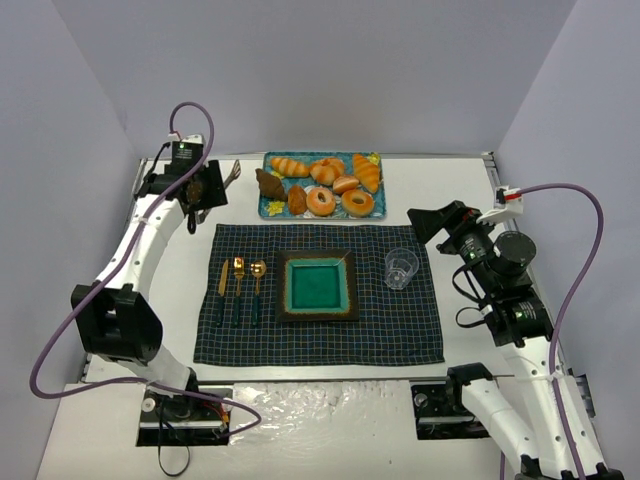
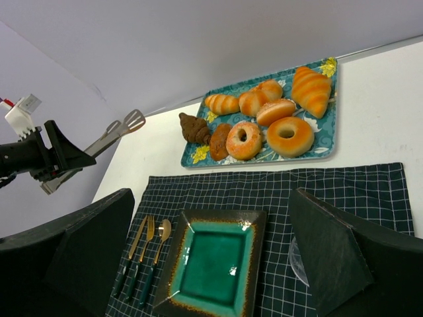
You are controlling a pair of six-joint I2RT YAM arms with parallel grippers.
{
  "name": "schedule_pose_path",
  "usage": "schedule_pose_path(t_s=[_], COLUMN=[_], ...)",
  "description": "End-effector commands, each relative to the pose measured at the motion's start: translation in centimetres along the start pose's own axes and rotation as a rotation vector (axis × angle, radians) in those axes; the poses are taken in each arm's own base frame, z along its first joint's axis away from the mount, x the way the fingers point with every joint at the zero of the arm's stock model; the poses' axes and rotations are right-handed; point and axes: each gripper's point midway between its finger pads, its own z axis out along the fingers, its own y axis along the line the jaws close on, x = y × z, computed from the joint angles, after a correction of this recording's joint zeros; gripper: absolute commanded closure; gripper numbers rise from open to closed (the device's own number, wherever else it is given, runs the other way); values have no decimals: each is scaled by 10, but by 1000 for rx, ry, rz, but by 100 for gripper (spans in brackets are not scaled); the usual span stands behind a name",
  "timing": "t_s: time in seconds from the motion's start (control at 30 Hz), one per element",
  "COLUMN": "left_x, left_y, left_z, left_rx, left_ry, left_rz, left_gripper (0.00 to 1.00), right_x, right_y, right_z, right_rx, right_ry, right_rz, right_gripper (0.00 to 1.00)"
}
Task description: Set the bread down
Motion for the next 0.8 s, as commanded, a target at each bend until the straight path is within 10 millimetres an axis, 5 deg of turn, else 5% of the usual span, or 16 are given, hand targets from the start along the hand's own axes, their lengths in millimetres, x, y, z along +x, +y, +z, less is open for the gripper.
schedule_pose_path(t_s=[0.0,0.4,0.77], left_x=[-36,-33,-35], left_y=[-26,-71,-81], left_z=[-24,5,37], left_rx=[75,103,77], left_ry=[-122,-83,-58], left_rz=[7,44,44], left_gripper=[49,49,50], right_x=[-20,-20,-20], right_y=[15,12,10], right_z=[-2,-6,-8], right_rx=[-57,-41,-27], right_ry=[-75,-77,-75], right_rz=[-14,-26,-34], right_gripper=[0,0,0])
